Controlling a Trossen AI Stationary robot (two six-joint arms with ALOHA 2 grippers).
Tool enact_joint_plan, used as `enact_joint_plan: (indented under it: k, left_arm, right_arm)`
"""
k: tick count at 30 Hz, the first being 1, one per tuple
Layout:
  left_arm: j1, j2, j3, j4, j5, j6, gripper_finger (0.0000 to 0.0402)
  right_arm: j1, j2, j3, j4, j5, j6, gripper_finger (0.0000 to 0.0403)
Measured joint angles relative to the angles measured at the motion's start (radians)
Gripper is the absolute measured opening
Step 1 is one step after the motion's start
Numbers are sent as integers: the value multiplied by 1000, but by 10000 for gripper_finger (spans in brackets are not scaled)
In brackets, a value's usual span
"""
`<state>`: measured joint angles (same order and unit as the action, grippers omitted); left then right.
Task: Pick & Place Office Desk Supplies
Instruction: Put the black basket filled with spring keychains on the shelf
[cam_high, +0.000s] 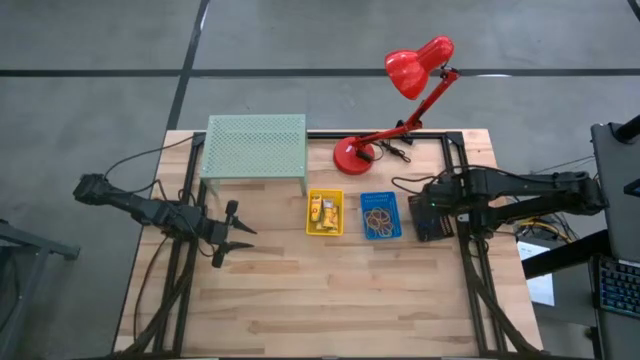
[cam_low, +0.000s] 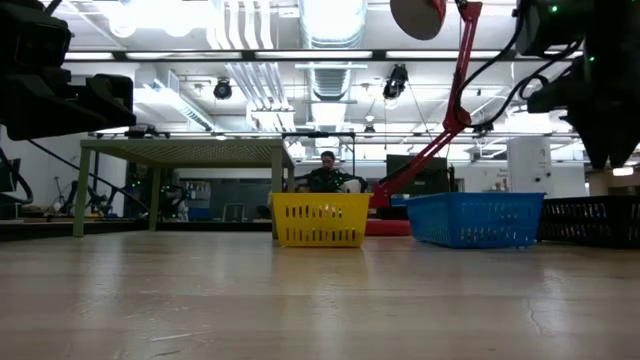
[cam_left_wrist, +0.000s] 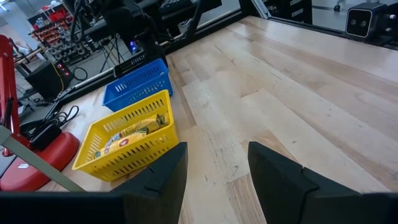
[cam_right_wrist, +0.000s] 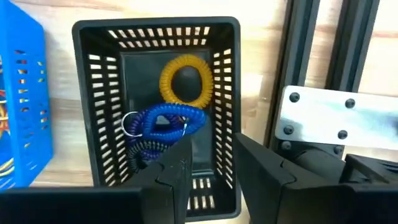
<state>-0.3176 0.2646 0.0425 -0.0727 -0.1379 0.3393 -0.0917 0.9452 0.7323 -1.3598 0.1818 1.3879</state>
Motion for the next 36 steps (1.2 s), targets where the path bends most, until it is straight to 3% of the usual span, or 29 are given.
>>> enact_joint_plan:
  k: [7,19,36]
  left_arm:
    - [0,1,0,0,0,0,173]
    - [0,1,0,0,0,0,173]
    - [-1,1,0,0,0,0,173]
  right_arm:
    - [-26,30,4,0,1,-15,116]
    - [-201,43,35,2,-9,-404,115]
    - [-367,188,33,91,26,-582,109]
